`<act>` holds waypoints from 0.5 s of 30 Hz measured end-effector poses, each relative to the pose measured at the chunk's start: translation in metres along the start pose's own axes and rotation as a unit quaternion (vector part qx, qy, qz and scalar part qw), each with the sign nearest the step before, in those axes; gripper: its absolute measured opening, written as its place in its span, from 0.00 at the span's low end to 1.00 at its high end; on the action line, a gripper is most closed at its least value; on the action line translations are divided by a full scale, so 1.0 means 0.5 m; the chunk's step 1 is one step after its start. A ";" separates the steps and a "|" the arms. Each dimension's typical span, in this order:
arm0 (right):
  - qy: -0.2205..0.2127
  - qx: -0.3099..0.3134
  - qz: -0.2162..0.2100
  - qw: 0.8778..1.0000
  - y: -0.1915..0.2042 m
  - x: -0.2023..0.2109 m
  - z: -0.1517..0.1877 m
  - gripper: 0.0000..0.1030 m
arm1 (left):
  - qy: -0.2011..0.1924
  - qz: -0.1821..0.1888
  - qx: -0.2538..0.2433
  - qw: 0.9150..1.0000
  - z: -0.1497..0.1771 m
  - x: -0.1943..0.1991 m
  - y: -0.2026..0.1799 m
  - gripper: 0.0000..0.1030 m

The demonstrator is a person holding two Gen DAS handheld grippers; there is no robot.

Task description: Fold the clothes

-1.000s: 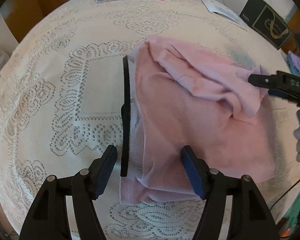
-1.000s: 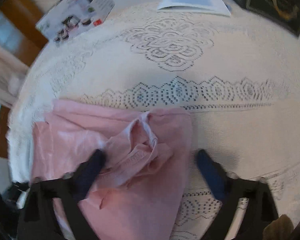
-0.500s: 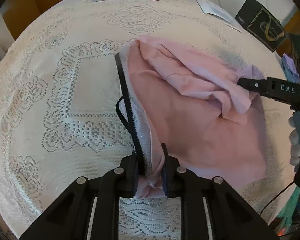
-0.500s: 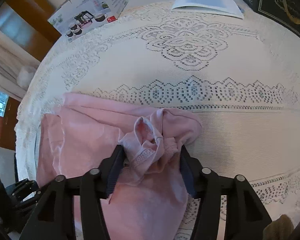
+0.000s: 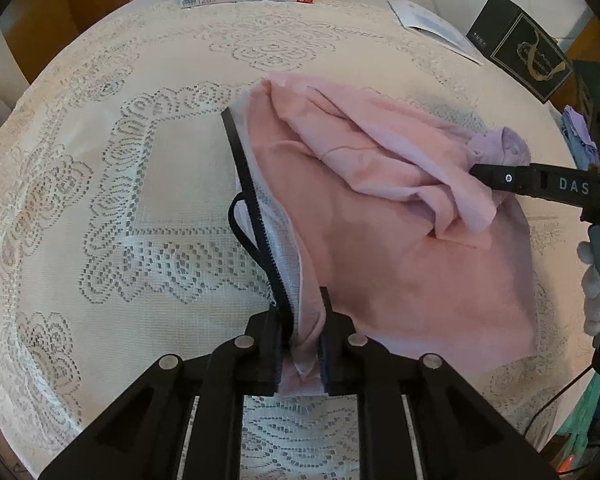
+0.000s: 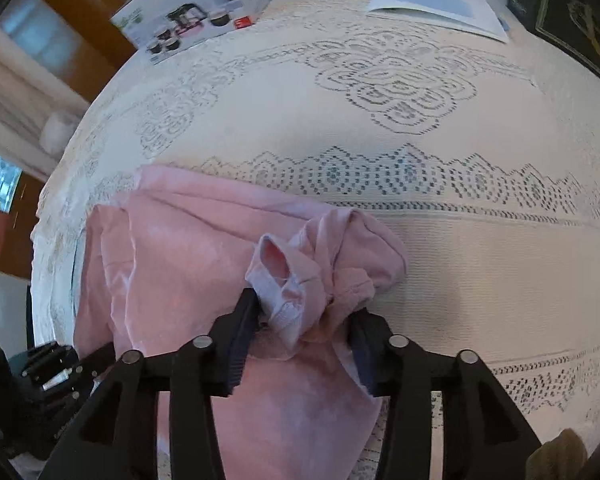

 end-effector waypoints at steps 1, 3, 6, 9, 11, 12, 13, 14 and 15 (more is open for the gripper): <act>-0.002 0.002 -0.003 1.000 0.004 0.000 0.001 0.51 | -0.002 -0.002 0.000 1.000 0.000 -0.001 -0.002 0.12; -0.004 0.013 -0.006 1.000 0.015 -0.003 0.003 0.59 | -0.005 -0.004 0.005 1.000 -0.001 0.001 0.001 0.12; -0.006 0.036 0.030 0.999 0.035 -0.009 0.005 0.55 | -0.011 -0.004 0.015 1.000 0.004 0.004 0.006 0.12; -0.013 0.022 0.030 0.999 0.035 0.002 0.011 0.27 | -0.017 -0.007 0.021 1.000 0.011 0.009 0.004 0.09; -0.023 0.022 0.032 0.999 0.037 0.014 0.016 0.24 | -0.019 -0.001 0.028 0.999 0.016 0.016 -0.003 0.08; -0.030 0.030 0.037 0.998 0.040 0.021 0.019 0.23 | -0.024 0.005 0.029 0.999 0.017 0.022 -0.011 0.08; -0.040 0.036 0.037 0.998 0.043 0.034 0.021 0.23 | -0.032 0.012 0.031 0.999 0.017 0.033 -0.017 0.08; -0.051 0.043 0.037 0.997 0.046 0.048 0.023 0.23 | -0.040 0.020 0.032 0.998 0.018 0.044 -0.024 0.08; -0.062 0.050 0.037 0.996 0.049 0.062 0.026 0.23 | -0.046 0.020 0.035 0.998 0.017 0.055 -0.026 0.08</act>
Point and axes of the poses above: each gripper's, at about its wrist camera, not at the fingertips, and x roughly against the way its jaws point, y to its left, z to its underside, the point moved 4 cm from there along -x, roughly the way its jaws point, and after that the axes turned 1 degree about -x, right-handed, at the moved point
